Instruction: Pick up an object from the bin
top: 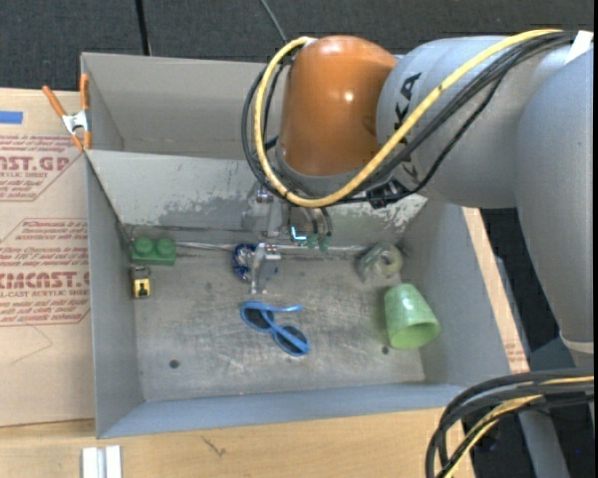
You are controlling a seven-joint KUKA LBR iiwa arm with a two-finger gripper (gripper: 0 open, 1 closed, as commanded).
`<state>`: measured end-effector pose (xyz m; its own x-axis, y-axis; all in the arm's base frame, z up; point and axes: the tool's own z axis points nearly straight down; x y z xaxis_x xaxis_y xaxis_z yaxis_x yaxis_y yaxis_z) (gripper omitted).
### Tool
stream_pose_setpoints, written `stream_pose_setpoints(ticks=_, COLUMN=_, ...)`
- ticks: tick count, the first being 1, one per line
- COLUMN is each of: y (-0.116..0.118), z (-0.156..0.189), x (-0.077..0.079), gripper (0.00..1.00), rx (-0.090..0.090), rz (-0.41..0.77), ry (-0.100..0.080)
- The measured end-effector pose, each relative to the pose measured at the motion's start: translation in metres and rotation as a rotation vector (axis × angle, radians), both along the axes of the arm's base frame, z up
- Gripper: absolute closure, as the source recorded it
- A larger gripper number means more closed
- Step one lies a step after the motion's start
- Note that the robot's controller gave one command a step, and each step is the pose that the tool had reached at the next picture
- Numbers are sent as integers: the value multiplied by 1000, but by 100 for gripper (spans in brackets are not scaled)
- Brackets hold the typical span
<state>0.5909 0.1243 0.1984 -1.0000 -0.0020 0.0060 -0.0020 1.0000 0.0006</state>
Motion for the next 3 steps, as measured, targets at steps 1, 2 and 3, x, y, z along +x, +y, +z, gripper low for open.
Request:
stream_pose_setpoints(ticks=1, y=-47, z=-119, x=4, gripper=0, rx=4, rz=44, ry=-24)
stream_pose_setpoints(ticks=2, y=-47, z=-112, x=8, gripper=100, rx=4, rz=45, ry=-37)
stream_pose_setpoints(ticks=3, y=-62, z=21, x=-3, gripper=100, rx=0, rz=285, ry=-16)
